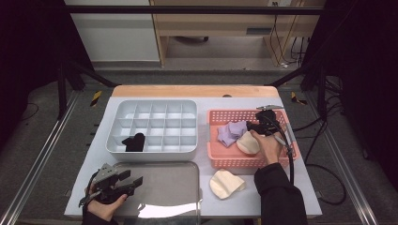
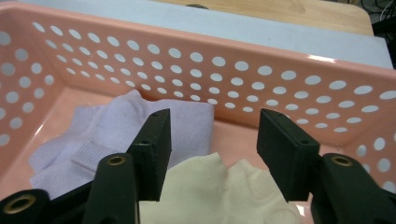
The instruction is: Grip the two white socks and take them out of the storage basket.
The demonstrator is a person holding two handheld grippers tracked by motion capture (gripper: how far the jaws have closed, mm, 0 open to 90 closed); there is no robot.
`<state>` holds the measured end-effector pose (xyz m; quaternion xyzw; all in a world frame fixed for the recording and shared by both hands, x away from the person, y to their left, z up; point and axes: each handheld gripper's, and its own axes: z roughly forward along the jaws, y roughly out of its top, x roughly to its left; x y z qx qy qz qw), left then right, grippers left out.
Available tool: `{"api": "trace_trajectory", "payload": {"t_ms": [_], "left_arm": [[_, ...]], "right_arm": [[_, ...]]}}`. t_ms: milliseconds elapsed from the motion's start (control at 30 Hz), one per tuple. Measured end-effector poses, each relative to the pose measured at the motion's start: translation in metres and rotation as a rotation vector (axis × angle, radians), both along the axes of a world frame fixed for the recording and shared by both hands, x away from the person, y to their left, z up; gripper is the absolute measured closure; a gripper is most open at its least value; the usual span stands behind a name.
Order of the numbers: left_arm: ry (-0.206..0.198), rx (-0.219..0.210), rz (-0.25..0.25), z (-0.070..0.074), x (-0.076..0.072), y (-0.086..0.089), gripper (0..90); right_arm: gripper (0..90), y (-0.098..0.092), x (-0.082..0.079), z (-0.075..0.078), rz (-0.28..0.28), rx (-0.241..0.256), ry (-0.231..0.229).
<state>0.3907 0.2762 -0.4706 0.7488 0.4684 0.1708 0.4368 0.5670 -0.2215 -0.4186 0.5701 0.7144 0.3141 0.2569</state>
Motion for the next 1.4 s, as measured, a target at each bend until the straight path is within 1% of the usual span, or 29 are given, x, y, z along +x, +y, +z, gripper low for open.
{"api": "trace_trajectory", "payload": {"t_ms": [167,367,500,600,700,800,900,1000,1167,1267,1333,1400], "left_arm": [[-0.002,0.001,-0.003,0.0,0.0,0.0,36.4],[0.0,0.003,-0.003,0.0,0.0,0.0,36.4],[-0.002,0.001,-0.003,0.0,0.0,0.0,36.4],[-0.003,0.003,-0.004,0.0,0.0,0.0,36.4],[-0.003,-0.001,-0.003,0.0,-0.001,0.0,36.4],[-0.001,0.0,-0.003,0.0,-0.001,0.0,36.4],[-0.003,0.001,-0.005,0.0,-0.001,0.0,36.4],[-0.003,0.001,-0.005,0.0,-0.001,0.0,36.4],[-0.004,0.0,-0.004,0.0,-0.001,0.0,36.4],[-0.004,0.0,-0.004,0.0,-0.001,0.0,36.4],[-0.004,0.002,-0.005,0.0,-0.001,0.0,36.4],[-0.004,0.001,-0.004,0.0,-0.001,0.0,36.4]], "right_arm": [[50.1,-0.002,0.004,-0.007,-0.018,0.006,0.032],[53.0,-0.002,0.005,-0.012,-0.016,0.006,0.048],[55.8,-0.002,0.008,-0.017,-0.016,-0.006,0.074],[58.4,-0.001,0.009,-0.02,-0.023,-0.001,0.091],[59.2,-0.001,0.01,-0.023,-0.02,-0.014,0.104],[59.7,-0.001,0.012,-0.024,-0.029,-0.001,0.116],[61.1,-0.001,0.013,-0.025,-0.033,-0.008,0.132],[68.2,0.0,0.014,-0.027,-0.014,-0.006,0.156],[79.9,0.001,0.015,-0.028,-0.003,0.006,0.2],[86.8,0.002,0.014,-0.027,0.006,0.012,0.201],[87.8,0.002,0.013,-0.026,0.008,0.012,0.199],[89.1,0.001,0.012,-0.024,0.013,0.012,0.18]]}}
